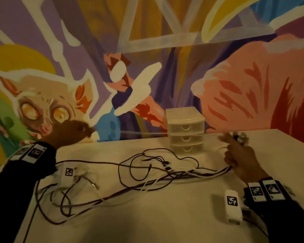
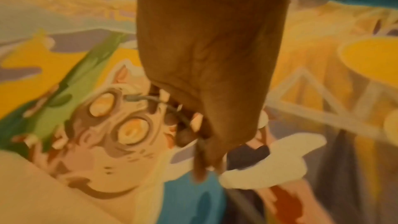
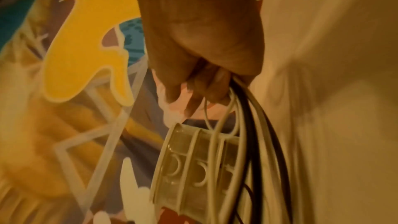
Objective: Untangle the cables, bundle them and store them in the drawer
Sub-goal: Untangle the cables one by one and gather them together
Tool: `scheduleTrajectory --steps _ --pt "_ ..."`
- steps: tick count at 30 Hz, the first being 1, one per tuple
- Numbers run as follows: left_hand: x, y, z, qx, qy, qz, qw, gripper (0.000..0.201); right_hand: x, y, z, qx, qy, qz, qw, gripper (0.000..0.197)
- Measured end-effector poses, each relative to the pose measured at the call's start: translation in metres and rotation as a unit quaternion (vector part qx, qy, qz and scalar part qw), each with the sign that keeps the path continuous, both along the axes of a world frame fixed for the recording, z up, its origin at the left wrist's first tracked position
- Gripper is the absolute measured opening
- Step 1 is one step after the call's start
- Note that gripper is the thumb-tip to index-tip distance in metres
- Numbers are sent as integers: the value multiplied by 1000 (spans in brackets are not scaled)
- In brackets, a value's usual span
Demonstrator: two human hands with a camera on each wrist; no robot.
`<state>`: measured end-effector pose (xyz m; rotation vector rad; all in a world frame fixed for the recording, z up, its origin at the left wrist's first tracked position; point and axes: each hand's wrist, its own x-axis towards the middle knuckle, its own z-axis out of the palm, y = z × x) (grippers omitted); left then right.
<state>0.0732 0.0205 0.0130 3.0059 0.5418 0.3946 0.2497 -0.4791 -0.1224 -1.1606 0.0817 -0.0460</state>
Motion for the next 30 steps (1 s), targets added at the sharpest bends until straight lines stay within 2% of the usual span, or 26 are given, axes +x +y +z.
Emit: scheduleTrajectory --steps 2,3,4,5,6,8,10,12,13,15,18,22,28,30 --pt "-13 33 -23 103 145 120 977 41 -7 9 1 -74 -6 75 994 32" --pt "-16 46 -39 147 180 168 958 46 -12 14 5 -79 -10 93 992 34" --pt "-17 49 -51 167 189 193 948 52 -14 18 8 -66 -19 113 991 38" --pt "-15 39 -58 153 158 185 958 53 -17 22 12 -46 -29 134 990 43" --pt "-11 21 -60 119 111 146 976 49 -19 24 15 -26 -38 152 987 48" --pt "-2 -37 -59 7 21 3 1000 32 -24 25 19 3 -50 179 983 55" --pt "5 -103 -55 -123 -23 -141 982 18 -26 23 18 22 -51 185 981 56" --pt "18 -157 -57 -172 -23 -240 955 14 -27 22 16 36 -50 174 983 54" --pt "28 -176 -63 -179 -14 -265 947 15 -27 22 15 41 -52 168 984 53" --pt "51 -202 -80 -152 10 -281 948 16 -26 23 12 47 -59 164 984 50" --pt "78 -219 -103 -63 66 -255 963 20 -26 24 11 39 -61 158 985 50" --pt "93 -222 -111 20 143 -246 958 23 -25 26 10 35 -59 149 986 53" --pt "100 -217 -114 21 136 -259 956 15 -24 30 9 17 -47 134 990 52" --pt "103 -213 -113 -49 80 -260 961 13 -25 30 8 21 -41 126 991 52"
